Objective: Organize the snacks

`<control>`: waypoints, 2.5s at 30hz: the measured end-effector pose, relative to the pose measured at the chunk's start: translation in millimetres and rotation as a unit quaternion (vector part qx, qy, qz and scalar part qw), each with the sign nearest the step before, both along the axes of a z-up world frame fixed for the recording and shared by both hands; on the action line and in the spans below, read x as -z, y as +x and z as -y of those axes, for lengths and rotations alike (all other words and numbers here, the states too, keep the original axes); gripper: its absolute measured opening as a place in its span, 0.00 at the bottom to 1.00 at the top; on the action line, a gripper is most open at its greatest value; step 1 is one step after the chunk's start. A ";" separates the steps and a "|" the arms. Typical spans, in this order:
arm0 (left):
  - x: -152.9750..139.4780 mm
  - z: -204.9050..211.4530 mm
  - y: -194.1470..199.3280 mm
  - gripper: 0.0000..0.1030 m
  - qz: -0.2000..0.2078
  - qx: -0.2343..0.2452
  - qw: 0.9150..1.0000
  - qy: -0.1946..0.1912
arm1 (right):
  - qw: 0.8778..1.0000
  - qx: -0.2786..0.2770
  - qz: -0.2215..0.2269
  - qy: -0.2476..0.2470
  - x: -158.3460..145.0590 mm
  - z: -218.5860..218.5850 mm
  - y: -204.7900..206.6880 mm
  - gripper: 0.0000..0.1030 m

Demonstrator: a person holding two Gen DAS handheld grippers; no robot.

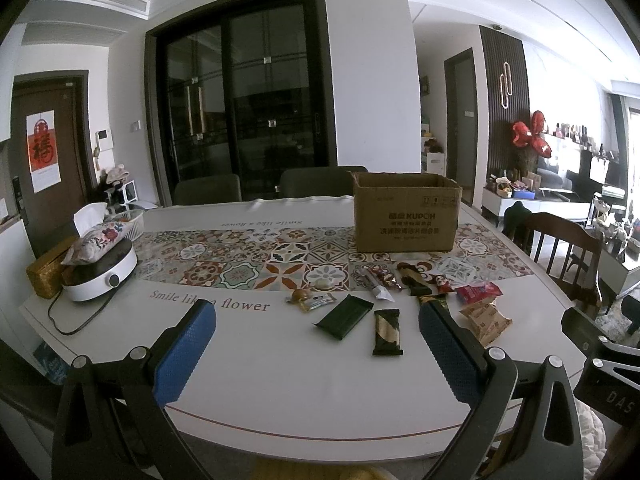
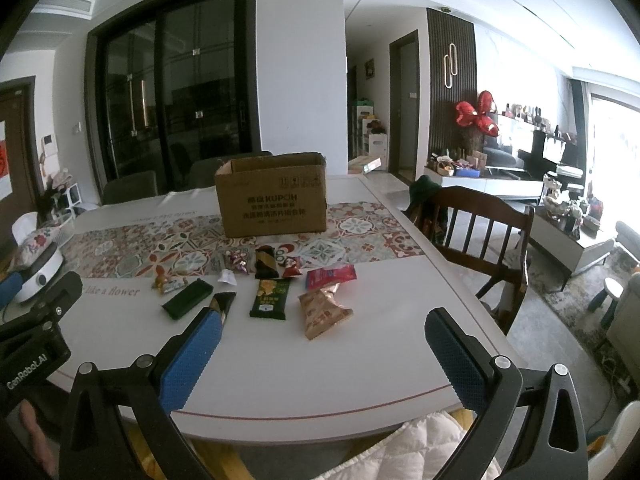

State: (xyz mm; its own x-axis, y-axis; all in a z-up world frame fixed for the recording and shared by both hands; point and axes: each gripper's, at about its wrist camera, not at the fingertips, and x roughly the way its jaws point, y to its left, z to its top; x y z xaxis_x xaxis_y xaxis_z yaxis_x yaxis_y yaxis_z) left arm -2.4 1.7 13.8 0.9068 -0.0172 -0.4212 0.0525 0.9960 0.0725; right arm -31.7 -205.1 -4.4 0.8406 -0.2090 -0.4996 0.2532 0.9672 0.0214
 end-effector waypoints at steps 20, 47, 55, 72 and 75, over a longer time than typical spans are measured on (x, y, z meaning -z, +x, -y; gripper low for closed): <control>16.4 17.3 22.5 1.00 -0.026 0.018 0.999 0.008 | 1.000 -0.001 -0.018 0.008 12.5 8.0 11.2 1.00; 97.8 67.2 147.9 0.85 -0.168 0.043 0.985 0.015 | 0.994 0.000 -0.107 0.033 73.3 48.0 131.9 0.93; 129.2 80.5 175.5 0.69 -0.211 0.052 0.976 0.018 | 0.988 -0.023 -0.146 0.044 106.0 50.6 161.7 0.82; 157.2 90.1 204.7 0.41 -0.264 0.071 0.962 0.010 | 0.980 -0.049 -0.181 0.060 130.3 54.0 188.2 0.62; 157.5 90.3 204.4 0.33 -0.263 0.072 0.962 0.004 | 0.981 -0.051 -0.179 0.060 130.1 53.6 188.9 0.59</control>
State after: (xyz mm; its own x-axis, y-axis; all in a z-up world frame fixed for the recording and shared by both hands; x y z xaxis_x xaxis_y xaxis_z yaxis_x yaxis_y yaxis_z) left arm 202.0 -88.6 -143.8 0.5562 -0.1208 -0.8222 0.2215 0.9751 0.0066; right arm 157.2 -258.6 -134.5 0.6199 -0.0543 -0.7828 0.1664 0.9840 0.0635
